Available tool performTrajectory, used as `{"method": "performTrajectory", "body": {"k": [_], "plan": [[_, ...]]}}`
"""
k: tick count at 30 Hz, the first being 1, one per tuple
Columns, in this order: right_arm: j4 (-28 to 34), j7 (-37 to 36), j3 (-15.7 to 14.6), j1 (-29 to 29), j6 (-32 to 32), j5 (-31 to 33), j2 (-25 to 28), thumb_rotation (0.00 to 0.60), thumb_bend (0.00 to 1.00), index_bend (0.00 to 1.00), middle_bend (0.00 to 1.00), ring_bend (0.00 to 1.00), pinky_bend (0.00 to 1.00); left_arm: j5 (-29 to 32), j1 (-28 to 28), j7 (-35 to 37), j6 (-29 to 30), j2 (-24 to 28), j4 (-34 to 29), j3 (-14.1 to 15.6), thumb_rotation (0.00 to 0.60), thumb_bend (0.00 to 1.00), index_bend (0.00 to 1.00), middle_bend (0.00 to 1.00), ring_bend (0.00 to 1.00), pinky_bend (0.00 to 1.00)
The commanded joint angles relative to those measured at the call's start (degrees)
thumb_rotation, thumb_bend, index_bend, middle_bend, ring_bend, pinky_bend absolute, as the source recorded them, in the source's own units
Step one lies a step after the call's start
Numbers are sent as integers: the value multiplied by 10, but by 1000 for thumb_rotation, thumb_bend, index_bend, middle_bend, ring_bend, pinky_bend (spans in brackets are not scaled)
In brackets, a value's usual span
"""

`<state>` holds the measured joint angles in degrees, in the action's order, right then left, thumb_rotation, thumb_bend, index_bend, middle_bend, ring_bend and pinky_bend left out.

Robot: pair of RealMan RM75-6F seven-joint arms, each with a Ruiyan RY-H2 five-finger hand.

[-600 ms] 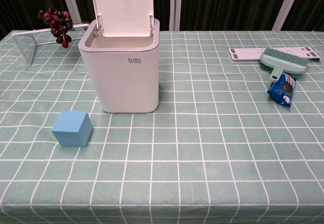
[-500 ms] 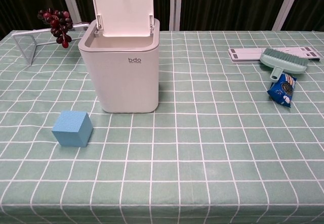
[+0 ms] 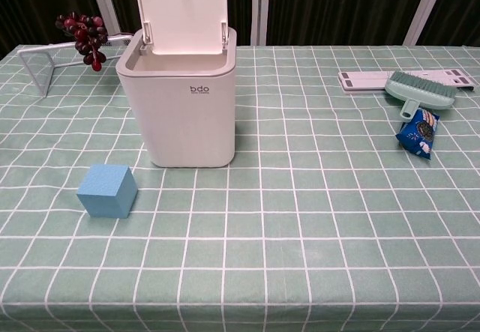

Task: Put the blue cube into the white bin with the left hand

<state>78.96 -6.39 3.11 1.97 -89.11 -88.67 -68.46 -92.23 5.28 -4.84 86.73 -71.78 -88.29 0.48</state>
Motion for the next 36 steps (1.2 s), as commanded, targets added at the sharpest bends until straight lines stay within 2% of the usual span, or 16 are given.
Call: {"method": "performTrajectory", "body": {"k": [1,5,10,20,31,36], "plan": [[-5,-8,2,-1,0,5,2,600,201,0,0,0,0,-10,14,3,-26,-5,-4,9,600,47,155,143,77,184],[0,-11,7,-3,-11,4,8,600,201,0,0,0,0,-18,38,16,-60,-15,-10,10,600,48,155,143,77,184],[13,-9,13,0,-17,1,15,600,201,0,0,0,0,-19,84,124,-135,-24,-12,17,600,47,155,143,77,184],[25,-7,18,0,-18,6,27,600,204,0,0,0,0,-22,141,128,-208,-74,30,17,600,48,155,143,77,184],[16,-13,17,1,-11,10,23,600,205,0,0,0,0,-18,167,137,-226,-118,72,19,600,48,168,163,80,184],[12,-16,17,1,-9,12,21,600,206,0,0,0,0,-19,173,146,-220,-130,84,18,600,71,200,218,144,235]]}}
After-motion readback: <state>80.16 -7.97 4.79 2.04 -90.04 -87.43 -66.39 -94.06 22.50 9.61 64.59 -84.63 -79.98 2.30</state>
